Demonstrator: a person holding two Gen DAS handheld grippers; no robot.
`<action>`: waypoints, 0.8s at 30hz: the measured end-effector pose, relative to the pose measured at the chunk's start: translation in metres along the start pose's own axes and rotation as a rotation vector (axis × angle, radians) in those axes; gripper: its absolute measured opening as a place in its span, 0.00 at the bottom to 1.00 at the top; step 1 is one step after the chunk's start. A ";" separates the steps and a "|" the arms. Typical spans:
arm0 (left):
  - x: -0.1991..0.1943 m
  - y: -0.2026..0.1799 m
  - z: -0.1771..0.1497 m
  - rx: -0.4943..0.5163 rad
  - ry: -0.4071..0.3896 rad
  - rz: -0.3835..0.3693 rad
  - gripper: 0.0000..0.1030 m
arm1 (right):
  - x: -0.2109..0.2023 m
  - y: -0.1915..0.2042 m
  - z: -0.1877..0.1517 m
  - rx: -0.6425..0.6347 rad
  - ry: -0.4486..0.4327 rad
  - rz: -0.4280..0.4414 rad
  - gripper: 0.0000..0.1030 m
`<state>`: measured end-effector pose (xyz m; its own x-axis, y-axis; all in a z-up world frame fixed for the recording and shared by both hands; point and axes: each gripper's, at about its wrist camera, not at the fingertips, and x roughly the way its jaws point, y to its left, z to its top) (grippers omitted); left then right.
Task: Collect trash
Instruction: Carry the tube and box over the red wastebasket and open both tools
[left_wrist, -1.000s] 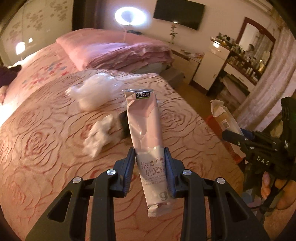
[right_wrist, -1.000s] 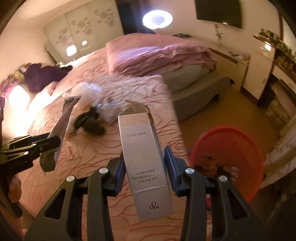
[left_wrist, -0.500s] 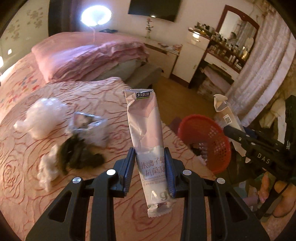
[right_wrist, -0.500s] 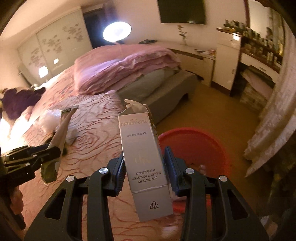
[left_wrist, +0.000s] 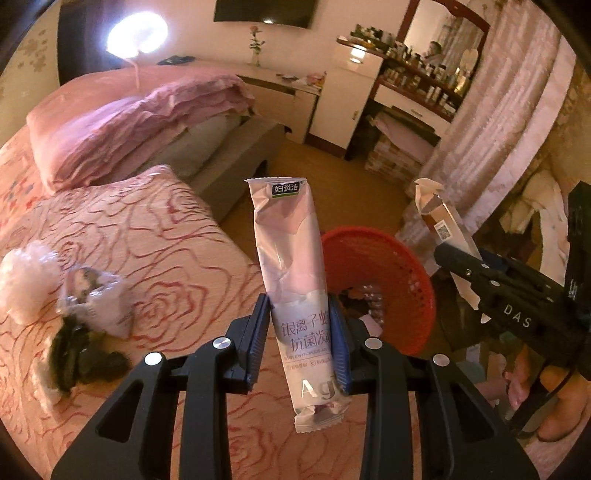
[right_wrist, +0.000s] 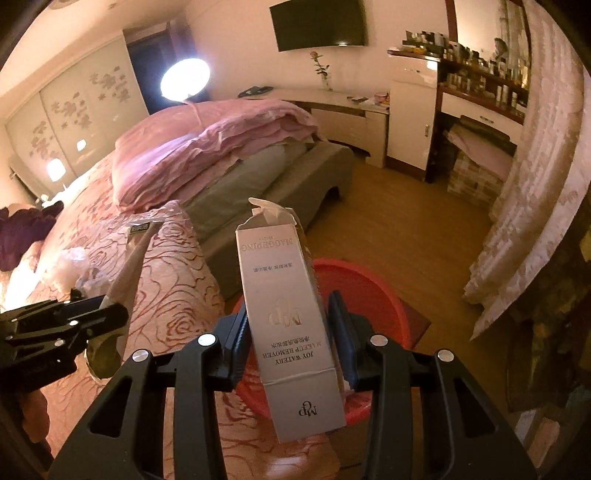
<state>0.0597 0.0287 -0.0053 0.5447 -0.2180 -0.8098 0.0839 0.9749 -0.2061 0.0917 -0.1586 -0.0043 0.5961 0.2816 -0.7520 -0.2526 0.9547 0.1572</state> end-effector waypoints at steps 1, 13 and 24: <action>0.003 -0.002 0.001 0.001 0.006 -0.004 0.29 | 0.001 -0.002 0.000 0.006 0.001 -0.003 0.38; 0.049 -0.032 0.011 0.057 0.079 -0.032 0.29 | 0.015 -0.031 -0.001 0.065 0.028 -0.028 0.38; 0.077 -0.044 0.008 0.097 0.134 -0.053 0.39 | 0.039 -0.043 -0.005 0.098 0.079 -0.031 0.38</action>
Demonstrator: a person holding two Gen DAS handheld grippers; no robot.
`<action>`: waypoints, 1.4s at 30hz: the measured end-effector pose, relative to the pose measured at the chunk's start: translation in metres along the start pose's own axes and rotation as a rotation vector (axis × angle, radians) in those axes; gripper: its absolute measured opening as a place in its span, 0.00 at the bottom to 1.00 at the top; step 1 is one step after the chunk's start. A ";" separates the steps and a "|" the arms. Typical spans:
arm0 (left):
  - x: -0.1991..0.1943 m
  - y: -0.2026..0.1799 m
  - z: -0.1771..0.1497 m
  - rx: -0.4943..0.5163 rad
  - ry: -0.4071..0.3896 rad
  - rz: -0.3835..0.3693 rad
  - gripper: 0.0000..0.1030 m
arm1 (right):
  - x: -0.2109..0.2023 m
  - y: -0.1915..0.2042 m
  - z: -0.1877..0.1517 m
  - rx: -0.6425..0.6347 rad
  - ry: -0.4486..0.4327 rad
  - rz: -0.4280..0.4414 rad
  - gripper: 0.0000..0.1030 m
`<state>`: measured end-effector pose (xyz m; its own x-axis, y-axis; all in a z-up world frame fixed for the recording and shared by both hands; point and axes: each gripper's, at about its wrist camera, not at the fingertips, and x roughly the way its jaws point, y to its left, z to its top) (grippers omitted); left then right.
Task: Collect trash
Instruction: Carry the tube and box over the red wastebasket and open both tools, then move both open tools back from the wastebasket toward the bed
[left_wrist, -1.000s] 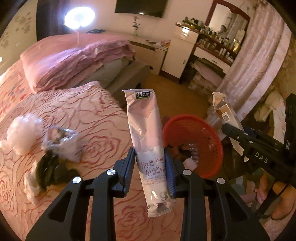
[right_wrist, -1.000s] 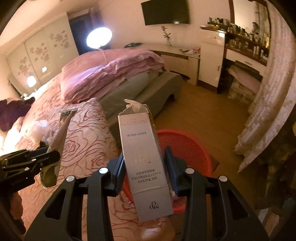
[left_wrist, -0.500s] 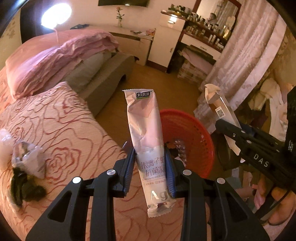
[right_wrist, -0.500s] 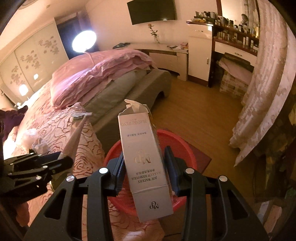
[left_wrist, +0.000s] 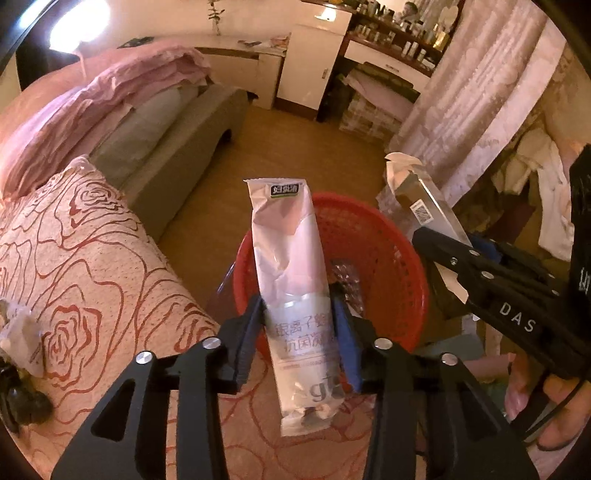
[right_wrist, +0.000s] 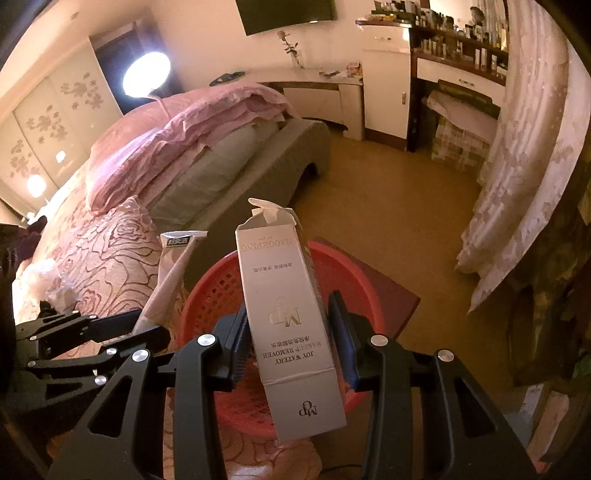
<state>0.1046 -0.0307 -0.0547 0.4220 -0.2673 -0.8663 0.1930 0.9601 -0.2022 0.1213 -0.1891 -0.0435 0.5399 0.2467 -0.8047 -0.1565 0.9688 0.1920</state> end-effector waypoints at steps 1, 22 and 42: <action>0.001 0.000 0.000 0.001 0.001 0.000 0.40 | 0.002 0.000 0.000 -0.001 0.004 0.001 0.38; -0.027 0.026 -0.019 -0.083 -0.053 0.053 0.66 | -0.014 0.009 -0.017 -0.013 -0.007 -0.002 0.62; -0.062 0.062 -0.053 -0.156 -0.112 0.146 0.66 | -0.018 0.072 -0.042 -0.141 0.018 0.080 0.72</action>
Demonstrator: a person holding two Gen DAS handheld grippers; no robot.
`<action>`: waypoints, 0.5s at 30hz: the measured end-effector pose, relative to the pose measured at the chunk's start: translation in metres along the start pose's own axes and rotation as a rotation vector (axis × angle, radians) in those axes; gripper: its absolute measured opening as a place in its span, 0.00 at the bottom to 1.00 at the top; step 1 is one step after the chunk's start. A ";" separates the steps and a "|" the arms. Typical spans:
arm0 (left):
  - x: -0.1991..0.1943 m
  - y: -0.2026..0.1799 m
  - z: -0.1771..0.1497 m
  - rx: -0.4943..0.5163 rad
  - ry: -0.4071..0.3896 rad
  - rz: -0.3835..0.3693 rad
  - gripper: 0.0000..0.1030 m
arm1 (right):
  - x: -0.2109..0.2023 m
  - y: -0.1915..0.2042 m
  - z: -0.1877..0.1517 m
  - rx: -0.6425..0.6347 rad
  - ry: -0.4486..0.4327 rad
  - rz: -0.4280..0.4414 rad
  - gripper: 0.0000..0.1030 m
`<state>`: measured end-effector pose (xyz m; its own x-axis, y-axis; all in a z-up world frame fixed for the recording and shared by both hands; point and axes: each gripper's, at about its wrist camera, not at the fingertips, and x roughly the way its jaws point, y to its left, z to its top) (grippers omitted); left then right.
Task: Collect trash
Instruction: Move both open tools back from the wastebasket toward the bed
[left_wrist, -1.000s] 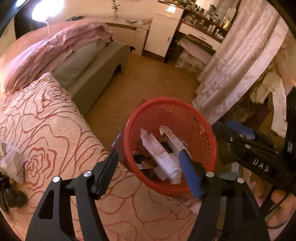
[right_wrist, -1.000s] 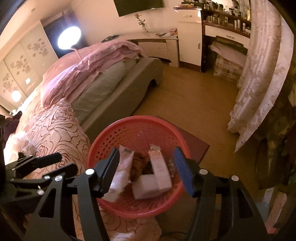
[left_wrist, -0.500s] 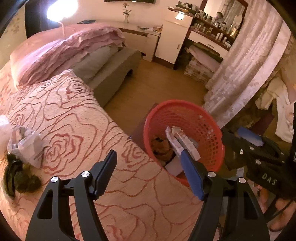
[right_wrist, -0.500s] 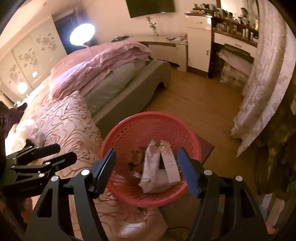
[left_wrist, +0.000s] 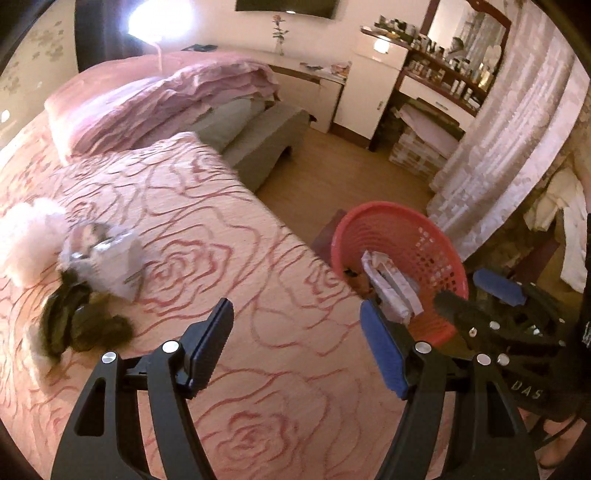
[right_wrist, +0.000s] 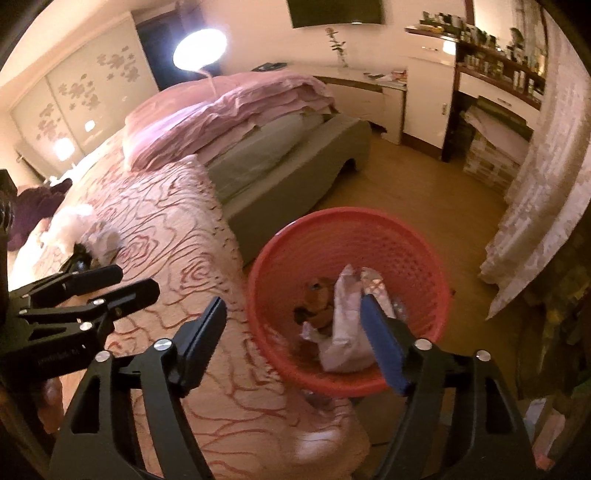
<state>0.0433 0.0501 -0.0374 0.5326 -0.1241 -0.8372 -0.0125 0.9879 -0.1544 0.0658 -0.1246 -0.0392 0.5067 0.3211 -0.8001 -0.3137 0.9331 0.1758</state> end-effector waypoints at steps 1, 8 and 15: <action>-0.004 0.005 -0.003 -0.009 -0.005 0.009 0.66 | 0.001 0.004 -0.001 -0.009 0.005 0.007 0.72; -0.037 0.056 -0.021 -0.099 -0.050 0.092 0.67 | 0.011 0.043 -0.011 -0.098 0.033 0.071 0.72; -0.075 0.114 -0.040 -0.203 -0.108 0.206 0.69 | 0.018 0.067 -0.016 -0.148 0.055 0.106 0.72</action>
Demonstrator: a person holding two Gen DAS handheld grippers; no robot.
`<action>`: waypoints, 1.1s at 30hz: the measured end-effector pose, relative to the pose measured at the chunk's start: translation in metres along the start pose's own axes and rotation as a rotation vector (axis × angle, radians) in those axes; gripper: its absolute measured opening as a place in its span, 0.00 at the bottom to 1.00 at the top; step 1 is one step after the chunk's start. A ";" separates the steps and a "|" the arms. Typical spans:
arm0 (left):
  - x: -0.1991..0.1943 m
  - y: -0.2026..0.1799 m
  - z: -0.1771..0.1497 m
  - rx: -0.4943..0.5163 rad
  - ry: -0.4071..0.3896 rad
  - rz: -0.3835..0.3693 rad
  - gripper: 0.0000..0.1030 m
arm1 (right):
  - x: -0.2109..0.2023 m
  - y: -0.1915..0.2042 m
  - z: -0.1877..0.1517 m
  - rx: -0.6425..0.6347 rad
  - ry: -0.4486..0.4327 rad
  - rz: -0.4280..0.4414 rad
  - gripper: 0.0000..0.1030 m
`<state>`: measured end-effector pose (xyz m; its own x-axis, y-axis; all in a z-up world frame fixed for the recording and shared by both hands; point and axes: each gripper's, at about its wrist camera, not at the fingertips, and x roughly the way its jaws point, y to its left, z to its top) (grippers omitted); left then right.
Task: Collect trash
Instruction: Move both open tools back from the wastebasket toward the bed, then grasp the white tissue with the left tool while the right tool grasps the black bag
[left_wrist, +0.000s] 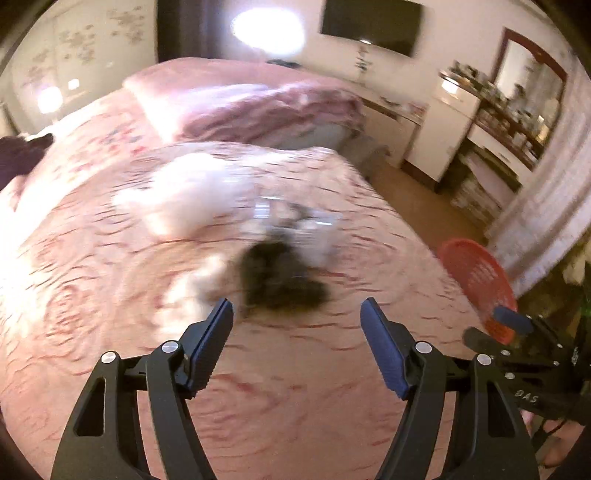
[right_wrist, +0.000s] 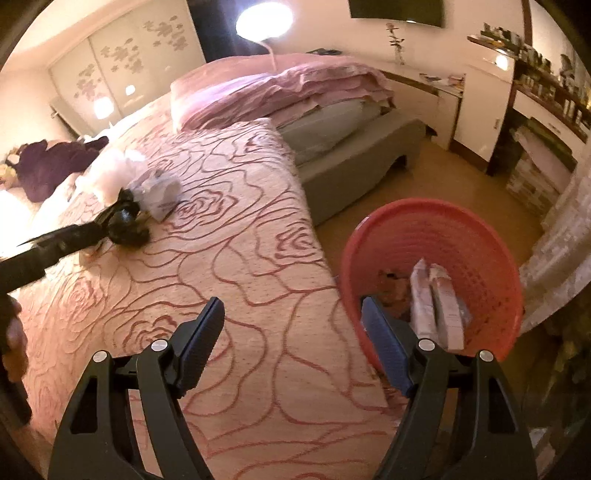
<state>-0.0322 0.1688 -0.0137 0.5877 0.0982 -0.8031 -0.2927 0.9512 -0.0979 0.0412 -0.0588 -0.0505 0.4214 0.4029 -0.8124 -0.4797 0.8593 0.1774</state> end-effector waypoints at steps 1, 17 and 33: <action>-0.002 0.008 -0.001 -0.011 -0.005 0.013 0.69 | 0.001 0.001 0.000 -0.003 0.001 0.003 0.72; 0.026 0.072 0.000 -0.127 0.025 0.063 0.69 | 0.005 0.012 0.002 -0.034 0.011 -0.007 0.72; 0.021 0.089 -0.014 -0.174 0.020 0.038 0.33 | 0.017 0.076 0.031 -0.175 -0.008 0.037 0.72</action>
<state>-0.0563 0.2517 -0.0476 0.5587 0.1258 -0.8198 -0.4416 0.8818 -0.1657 0.0356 0.0235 -0.0340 0.4067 0.4359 -0.8029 -0.6213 0.7763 0.1067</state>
